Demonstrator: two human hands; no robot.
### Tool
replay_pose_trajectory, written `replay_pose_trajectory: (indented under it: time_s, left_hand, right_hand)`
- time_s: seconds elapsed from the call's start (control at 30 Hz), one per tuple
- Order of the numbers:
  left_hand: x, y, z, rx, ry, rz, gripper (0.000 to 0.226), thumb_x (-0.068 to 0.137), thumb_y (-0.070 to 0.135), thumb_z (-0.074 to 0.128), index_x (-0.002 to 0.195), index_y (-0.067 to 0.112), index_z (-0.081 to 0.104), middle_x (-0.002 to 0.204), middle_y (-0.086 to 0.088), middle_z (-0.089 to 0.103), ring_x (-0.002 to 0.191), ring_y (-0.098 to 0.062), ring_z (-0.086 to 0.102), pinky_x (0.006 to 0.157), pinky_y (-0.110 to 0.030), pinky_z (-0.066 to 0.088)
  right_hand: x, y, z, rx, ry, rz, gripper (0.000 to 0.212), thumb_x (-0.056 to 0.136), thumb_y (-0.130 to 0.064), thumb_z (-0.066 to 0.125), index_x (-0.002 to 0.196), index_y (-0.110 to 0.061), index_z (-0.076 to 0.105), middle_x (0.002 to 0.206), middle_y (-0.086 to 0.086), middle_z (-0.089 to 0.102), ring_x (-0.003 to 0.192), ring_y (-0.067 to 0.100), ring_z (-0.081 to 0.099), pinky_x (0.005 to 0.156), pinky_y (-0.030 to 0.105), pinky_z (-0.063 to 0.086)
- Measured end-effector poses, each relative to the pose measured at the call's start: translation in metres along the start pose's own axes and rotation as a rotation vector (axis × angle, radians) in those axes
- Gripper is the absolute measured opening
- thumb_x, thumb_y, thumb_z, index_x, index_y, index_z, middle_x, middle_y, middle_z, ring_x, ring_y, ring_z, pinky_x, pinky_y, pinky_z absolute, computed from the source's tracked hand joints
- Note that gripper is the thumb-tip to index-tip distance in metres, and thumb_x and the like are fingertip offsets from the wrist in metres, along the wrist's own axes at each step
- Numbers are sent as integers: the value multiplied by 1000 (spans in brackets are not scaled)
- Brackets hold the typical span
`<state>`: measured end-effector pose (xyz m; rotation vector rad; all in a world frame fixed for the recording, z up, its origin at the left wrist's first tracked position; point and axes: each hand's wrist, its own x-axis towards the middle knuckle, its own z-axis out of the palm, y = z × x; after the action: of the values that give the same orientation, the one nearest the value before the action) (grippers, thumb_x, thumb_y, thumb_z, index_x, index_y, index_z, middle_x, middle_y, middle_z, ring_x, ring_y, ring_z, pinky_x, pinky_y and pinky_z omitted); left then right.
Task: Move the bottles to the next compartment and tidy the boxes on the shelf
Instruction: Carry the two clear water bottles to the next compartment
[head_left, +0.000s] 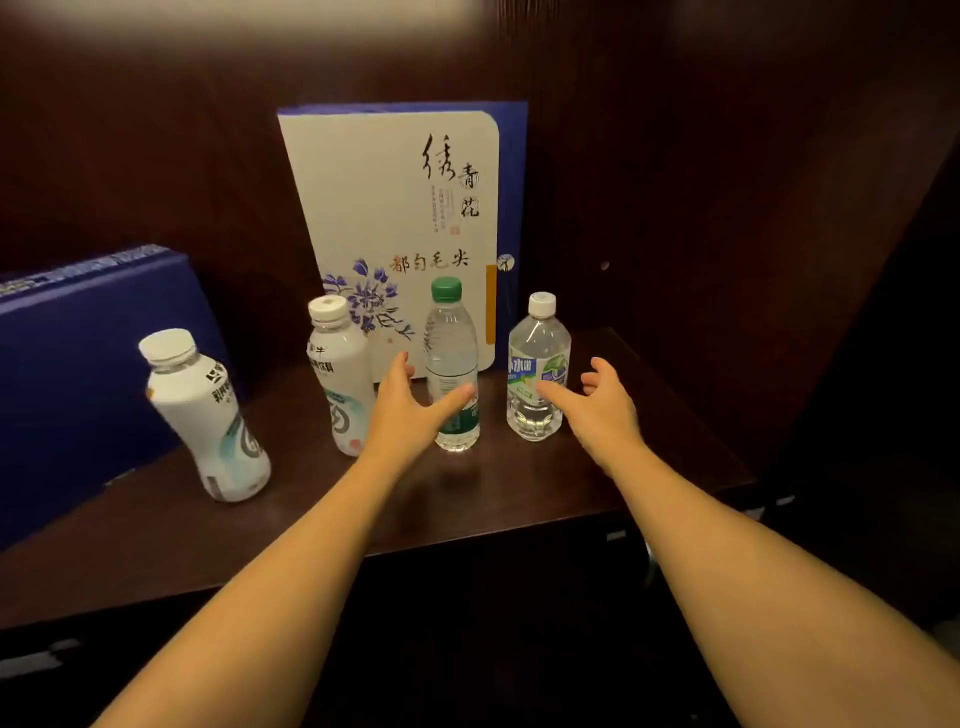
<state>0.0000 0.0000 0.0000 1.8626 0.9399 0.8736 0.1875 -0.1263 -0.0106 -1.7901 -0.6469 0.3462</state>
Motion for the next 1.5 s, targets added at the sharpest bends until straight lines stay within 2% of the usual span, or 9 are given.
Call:
replay_pose_trajectory:
  time_s: [0.13, 0.27, 0.37, 0.47, 0.73, 0.9, 1.07, 1.33, 1.5]
  left_hand:
    - [14, -11, 13, -31, -29, -15, 120, 50, 69, 75, 147, 24, 21, 146, 2, 40, 128, -15, 41, 103, -37, 39]
    - [30, -12, 30, -154, 16, 15, 90, 46, 61, 81, 122, 37, 40, 114, 24, 55, 100, 9, 55, 75, -11, 46]
    - [42, -12, 45, -207, 97, 7, 80, 46, 55, 83, 113, 36, 42, 108, 15, 58, 100, -1, 56, 79, -25, 48]
    - [48, -15, 56, -231, 178, 4, 63, 51, 47, 82, 100, 40, 43, 103, 8, 61, 94, -9, 61, 77, -33, 51]
    - [16, -4, 58, -251, 193, 15, 55, 53, 41, 81, 97, 38, 49, 96, 7, 66, 88, -10, 64, 70, -33, 50]
    - [-34, 25, 73, -259, 25, 48, 59, 49, 43, 80, 99, 38, 49, 96, 6, 65, 86, -8, 62, 67, -32, 47]
    - [-100, 79, 124, -306, -265, 189, 50, 52, 33, 81, 94, 37, 54, 88, 0, 69, 78, -11, 66, 67, -35, 51]
    - [-188, 168, 269, -435, -540, 231, 53, 60, 18, 86, 99, 29, 51, 90, -1, 68, 81, -12, 67, 64, -27, 47]
    - [-176, 213, 375, -452, -562, 202, 53, 60, 28, 84, 100, 34, 50, 95, 3, 66, 84, -10, 65, 65, -24, 46]
  right_hand:
    - [9, 9, 19, 97, -90, 21, 111, 58, -47, 86, 148, -17, 29, 141, 5, 50, 122, 20, 52, 94, 33, 44]
    - [23, 12, 35, 184, -94, -26, 94, 50, -44, 89, 131, -23, 45, 118, -2, 64, 103, 14, 63, 88, 34, 52]
    - [33, 14, 43, 214, -77, -51, 94, 53, -38, 90, 131, -21, 42, 113, -5, 63, 99, 11, 63, 82, 29, 51]
    - [41, 18, 47, 205, -42, -54, 75, 55, -32, 90, 115, -27, 46, 98, -12, 63, 88, 4, 62, 69, 21, 47]
    - [11, 24, 25, 269, 29, -40, 61, 57, -27, 88, 106, -32, 51, 91, -15, 65, 79, -3, 62, 59, 11, 44]
    - [-38, 31, -38, 308, 153, 1, 63, 50, -32, 86, 104, -33, 55, 88, -13, 70, 75, -3, 66, 59, 11, 46]
    - [-91, 51, -140, 279, 383, 11, 65, 46, -43, 82, 103, -43, 51, 93, -13, 70, 80, 0, 67, 67, 18, 50]
    - [-128, 105, -320, 219, 657, 54, 63, 62, -26, 85, 114, -30, 50, 99, -8, 67, 86, 8, 66, 74, 29, 52]
    - [-79, 146, -407, 193, 664, 57, 61, 65, -25, 86, 111, -33, 47, 98, -13, 65, 84, 3, 63, 64, 17, 44]
